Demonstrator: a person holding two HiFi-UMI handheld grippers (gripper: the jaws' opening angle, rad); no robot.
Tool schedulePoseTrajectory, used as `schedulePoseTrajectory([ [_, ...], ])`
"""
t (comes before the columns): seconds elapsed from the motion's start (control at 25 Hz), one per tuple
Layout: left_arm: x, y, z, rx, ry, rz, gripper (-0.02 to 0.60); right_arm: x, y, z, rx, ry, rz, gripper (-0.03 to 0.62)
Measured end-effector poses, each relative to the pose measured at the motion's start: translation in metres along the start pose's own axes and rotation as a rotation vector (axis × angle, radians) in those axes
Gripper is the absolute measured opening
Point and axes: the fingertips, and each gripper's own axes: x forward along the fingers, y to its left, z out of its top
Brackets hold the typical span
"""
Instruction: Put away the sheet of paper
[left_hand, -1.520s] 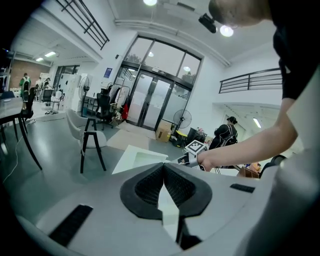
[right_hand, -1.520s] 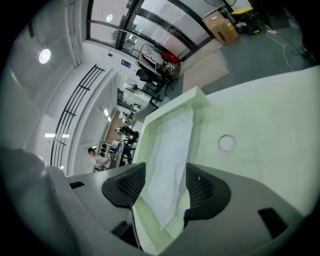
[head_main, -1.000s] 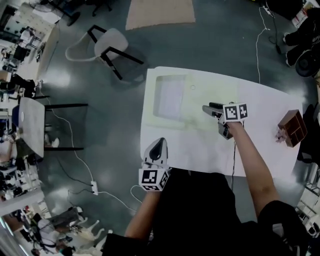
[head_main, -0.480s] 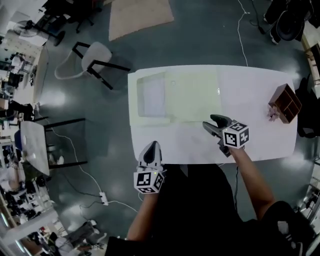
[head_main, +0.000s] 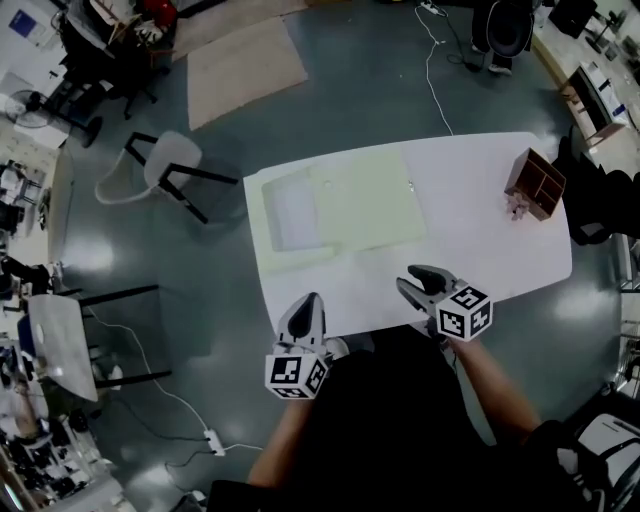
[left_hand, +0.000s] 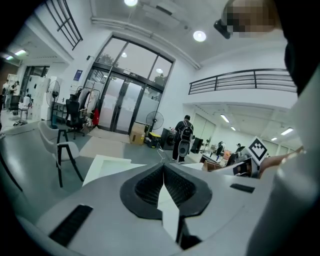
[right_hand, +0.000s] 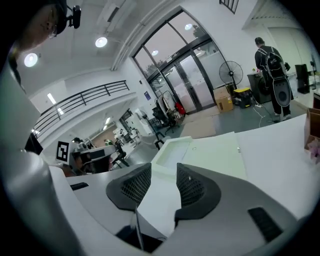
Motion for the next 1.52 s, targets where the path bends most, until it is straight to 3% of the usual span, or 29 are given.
schedulePoseTrajectory([
  [0.32, -0.056, 0.017, 0.031, 0.090, -0.075, -0.077, 0.003, -0.030, 0.076, 0.026, -0.156, -0.090, -0.081, 0.043],
  [0.48, -0.081, 0.022, 0.039, 0.111, -0.107, -0.107, 0.003, -0.034, 0.109, 0.039, -0.135, -0.233, -0.090, 0.014],
  [0.56, -0.093, 0.032, 0.042, 0.121, -0.122, -0.096, 0.003, -0.033, 0.128, 0.040, -0.137, -0.290, -0.087, 0.008],
  [0.76, -0.127, 0.059, 0.041, 0.126, -0.150, -0.036, 0.003, -0.029, 0.177, 0.032, -0.265, -0.325, -0.117, 0.005],
  [0.84, -0.139, 0.065, 0.041, 0.144, -0.159, -0.033, 0.003, -0.028, 0.187, 0.030, -0.267, -0.342, -0.140, 0.002],
  [1.0, -0.159, 0.073, 0.038, 0.157, -0.193, -0.015, 0.003, -0.028, 0.190, 0.025, -0.233, -0.376, -0.186, 0.002],
  [1.2, -0.184, 0.091, 0.031, 0.166, -0.213, 0.016, 0.003, -0.027, 0.193, 0.026, -0.293, -0.411, -0.229, 0.000],
  [1.52, -0.207, 0.126, 0.026, 0.143, -0.227, 0.090, 0.003, -0.015, 0.208, 0.012, -0.362, -0.378, -0.244, -0.001],
])
